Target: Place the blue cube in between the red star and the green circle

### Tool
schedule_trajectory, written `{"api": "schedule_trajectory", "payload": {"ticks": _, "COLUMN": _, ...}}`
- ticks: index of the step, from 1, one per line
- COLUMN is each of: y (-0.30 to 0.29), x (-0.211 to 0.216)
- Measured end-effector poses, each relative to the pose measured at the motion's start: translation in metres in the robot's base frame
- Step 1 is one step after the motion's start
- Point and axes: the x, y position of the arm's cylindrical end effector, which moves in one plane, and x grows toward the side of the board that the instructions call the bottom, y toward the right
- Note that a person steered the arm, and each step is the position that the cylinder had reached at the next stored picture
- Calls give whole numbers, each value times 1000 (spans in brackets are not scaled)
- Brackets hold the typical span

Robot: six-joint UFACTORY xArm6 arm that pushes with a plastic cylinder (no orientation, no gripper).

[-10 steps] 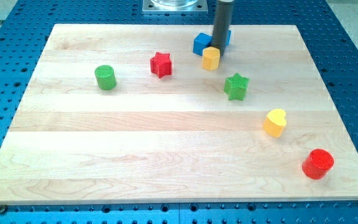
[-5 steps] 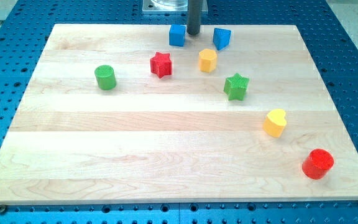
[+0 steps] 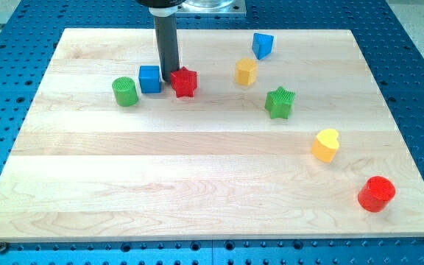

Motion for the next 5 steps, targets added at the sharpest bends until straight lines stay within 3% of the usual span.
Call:
{"api": "schedule_trajectory", "payload": {"ticks": 1, "y": -22, "x": -2}}
{"api": "schedule_trajectory", "payload": {"ticks": 3, "y": -71, "x": 56}}
{"api": "schedule_trajectory", "payload": {"ticks": 4, "y": -81, "x": 44}}
{"api": "schedule_trajectory", "payload": {"ticks": 5, "y": -105, "x": 73}}
